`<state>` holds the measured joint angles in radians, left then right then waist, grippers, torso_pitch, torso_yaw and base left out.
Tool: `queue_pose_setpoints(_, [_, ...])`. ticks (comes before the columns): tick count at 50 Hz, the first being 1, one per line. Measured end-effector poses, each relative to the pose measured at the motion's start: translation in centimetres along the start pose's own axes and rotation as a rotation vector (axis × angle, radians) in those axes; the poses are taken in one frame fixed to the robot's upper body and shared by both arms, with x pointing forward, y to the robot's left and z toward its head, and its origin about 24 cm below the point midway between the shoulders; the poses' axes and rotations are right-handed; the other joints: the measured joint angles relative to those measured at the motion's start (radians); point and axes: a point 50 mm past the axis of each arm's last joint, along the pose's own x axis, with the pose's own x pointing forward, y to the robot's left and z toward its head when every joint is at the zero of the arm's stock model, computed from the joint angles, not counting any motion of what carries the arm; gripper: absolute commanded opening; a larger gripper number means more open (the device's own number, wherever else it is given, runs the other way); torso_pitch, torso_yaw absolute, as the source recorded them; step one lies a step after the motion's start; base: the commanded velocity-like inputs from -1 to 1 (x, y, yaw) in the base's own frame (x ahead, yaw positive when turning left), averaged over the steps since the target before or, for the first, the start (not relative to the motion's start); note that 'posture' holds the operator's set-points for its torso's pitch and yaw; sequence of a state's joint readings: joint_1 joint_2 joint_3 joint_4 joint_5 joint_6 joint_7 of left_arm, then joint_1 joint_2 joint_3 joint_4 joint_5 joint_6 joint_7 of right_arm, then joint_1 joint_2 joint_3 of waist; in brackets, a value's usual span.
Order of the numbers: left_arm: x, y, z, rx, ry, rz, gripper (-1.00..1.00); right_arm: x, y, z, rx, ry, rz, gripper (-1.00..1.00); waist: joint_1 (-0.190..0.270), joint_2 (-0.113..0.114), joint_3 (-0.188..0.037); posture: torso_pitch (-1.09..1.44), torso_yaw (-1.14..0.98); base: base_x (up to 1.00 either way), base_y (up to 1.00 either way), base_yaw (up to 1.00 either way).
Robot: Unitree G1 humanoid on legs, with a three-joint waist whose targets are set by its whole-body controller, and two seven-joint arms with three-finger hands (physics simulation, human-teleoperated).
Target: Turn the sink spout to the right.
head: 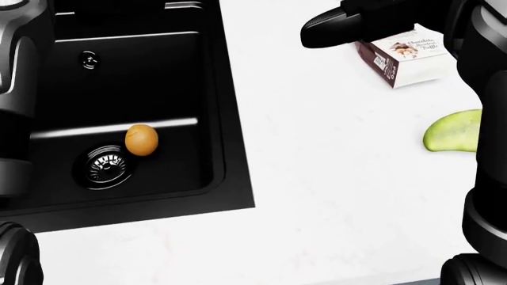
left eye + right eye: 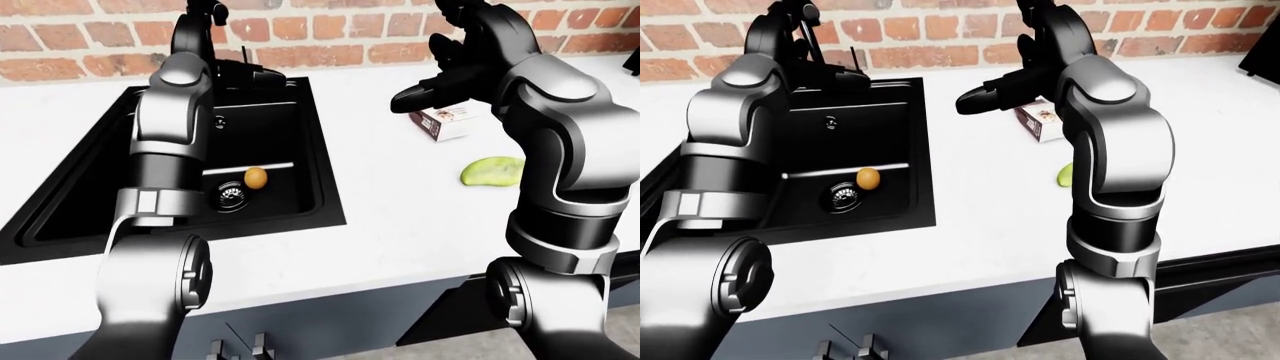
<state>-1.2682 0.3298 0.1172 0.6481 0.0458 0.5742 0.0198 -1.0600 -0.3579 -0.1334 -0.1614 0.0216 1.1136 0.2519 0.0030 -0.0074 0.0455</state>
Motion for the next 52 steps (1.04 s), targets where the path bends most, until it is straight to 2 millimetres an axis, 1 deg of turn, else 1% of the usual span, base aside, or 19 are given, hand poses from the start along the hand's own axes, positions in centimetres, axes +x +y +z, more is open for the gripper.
queue_pose_setpoints(4, [0.0,-0.2,0.1,0.001,0.001,-0.002,1.0,0.1,0.1,0.0,-0.001,0.004,0.002,1.0,0.001,0.0,0.001,-0.01,0.0,0.0,0.0,0.0])
queue_pose_setpoints(12, [0.0,-1.0,0.6,0.008,-0.005,-0.019,1.0,0.0,-0.1,0.9,-0.007,-0.008,0.002,1.0,0.001,-0.003,0.001,-0.01,0.0,0.0,0.0,0.0])
queue_pose_setpoints(16, [0.1,-1.2,0.9,0.01,-0.012,-0.022,1.0,0.0,0.0,0.9,-0.008,-0.004,0.004,1.0,0.001,-0.003,0.001,-0.01,0.0,0.0,0.0,0.0])
queue_pose_setpoints(21, [0.2,-1.7,0.8,0.014,-0.015,-0.023,1.0,0.0,-0.1,0.9,-0.008,0.0,0.004,1.0,0.003,-0.003,0.0,-0.01,0.0,0.0,0.0,0.0])
queue_pose_setpoints(25, [0.3,-2.3,0.6,0.018,-0.013,-0.032,1.0,0.0,0.0,1.0,-0.009,-0.003,0.003,1.0,0.003,-0.004,-0.001,-0.01,0.0,0.0,0.0,0.0])
queue_pose_setpoints(32, [0.4,-3.2,-0.8,0.024,0.022,-0.054,1.0,-0.1,-0.1,0.8,-0.006,-0.003,0.001,1.0,0.002,-0.006,0.0,-0.01,0.0,0.0,0.0,0.0])
queue_pose_setpoints(37, [0.4,-4.0,-1.0,0.027,0.028,-0.069,1.0,-0.1,0.0,0.7,-0.007,0.003,0.004,1.0,0.003,-0.007,0.002,-0.01,0.0,0.0,0.0,0.0])
queue_pose_setpoints(40, [0.4,-4.6,-0.8,0.03,0.025,-0.078,1.0,-0.1,0.1,0.7,-0.007,0.003,0.007,1.0,0.003,-0.009,0.002,-0.01,0.0,0.0,0.0,0.0])
queue_pose_setpoints(45, [0.4,-4.9,-0.2,0.033,0.022,-0.083,1.0,-0.2,-0.1,0.8,-0.006,-0.001,0.002,1.0,0.004,-0.01,0.003,-0.01,0.0,0.0,0.0,0.0])
queue_pose_setpoints(52, [0.4,-4.7,1.4,0.035,-0.015,-0.081,1.0,-0.3,-0.1,0.9,-0.007,-0.003,0.002,1.0,0.002,-0.01,0.001,-0.01,0.0,0.0,0.0,0.0])
